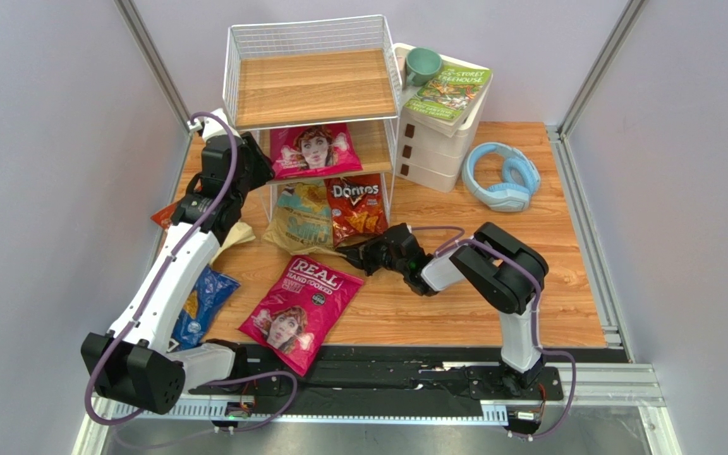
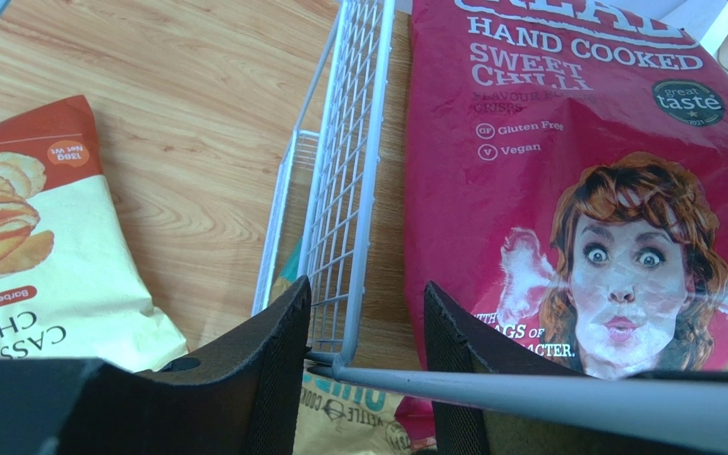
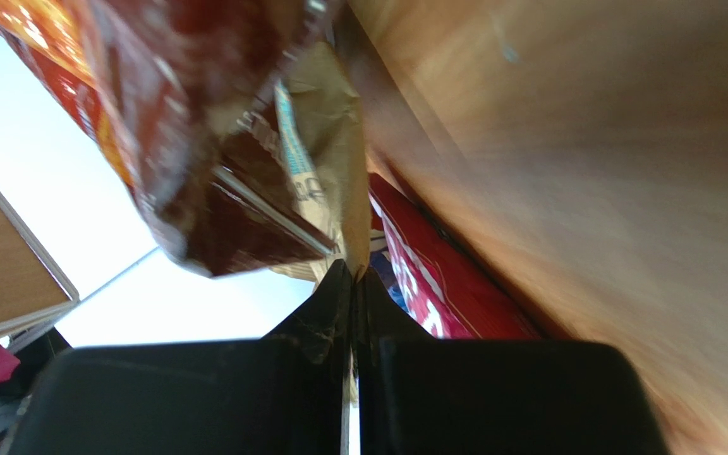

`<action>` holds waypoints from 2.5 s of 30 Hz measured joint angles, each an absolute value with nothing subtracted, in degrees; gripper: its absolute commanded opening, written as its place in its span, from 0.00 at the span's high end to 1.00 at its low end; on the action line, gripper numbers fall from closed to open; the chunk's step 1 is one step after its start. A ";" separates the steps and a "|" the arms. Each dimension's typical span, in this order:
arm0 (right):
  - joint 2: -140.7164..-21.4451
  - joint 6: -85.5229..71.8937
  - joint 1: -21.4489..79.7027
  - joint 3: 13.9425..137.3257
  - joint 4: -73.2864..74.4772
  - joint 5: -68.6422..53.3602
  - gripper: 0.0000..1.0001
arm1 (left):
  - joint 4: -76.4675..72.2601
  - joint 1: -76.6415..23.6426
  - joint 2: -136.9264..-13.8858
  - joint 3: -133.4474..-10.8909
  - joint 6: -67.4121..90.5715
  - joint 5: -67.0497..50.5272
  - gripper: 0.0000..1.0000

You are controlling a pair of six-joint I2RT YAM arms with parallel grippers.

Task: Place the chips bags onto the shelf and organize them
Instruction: Adjust the potato chip on the shelf, then adjust the shelf at the center of the board.

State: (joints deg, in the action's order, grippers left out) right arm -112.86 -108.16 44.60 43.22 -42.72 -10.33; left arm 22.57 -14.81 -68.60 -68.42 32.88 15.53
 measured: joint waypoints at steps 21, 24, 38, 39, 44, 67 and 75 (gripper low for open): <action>-112.46 -105.27 42.74 45.45 -37.54 -12.43 0.52 | 22.24 -14.81 -68.16 -67.88 32.84 15.79 0.58; -108.20 -102.06 42.00 43.90 -33.89 -14.55 0.51 | 22.31 -14.81 -68.29 -68.03 32.88 15.88 0.58; -90.15 -89.45 38.74 42.96 -18.46 -18.13 0.56 | 22.70 -14.85 -68.90 -68.73 33.15 16.14 0.58; -90.50 -89.47 38.65 43.66 -18.65 -17.52 0.56 | 22.70 -14.85 -68.90 -68.73 33.15 16.16 0.58; -99.29 -93.25 38.41 47.55 -27.42 -13.17 0.60 | 22.70 -14.85 -68.90 -68.73 33.15 16.14 0.59; -104.75 -104.81 37.39 44.49 -43.57 -9.37 0.57 | 24.34 -14.85 -69.69 -70.24 33.23 16.10 0.52; -86.48 -102.50 35.40 42.02 -32.86 -11.92 0.57 | 27.77 -14.50 -70.57 -72.58 34.00 17.58 0.50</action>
State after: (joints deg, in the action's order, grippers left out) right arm -86.48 -102.50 35.40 42.02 -32.86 -11.92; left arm 27.77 -14.50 -70.57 -72.58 34.00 17.58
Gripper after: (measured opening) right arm 0.436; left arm 0.512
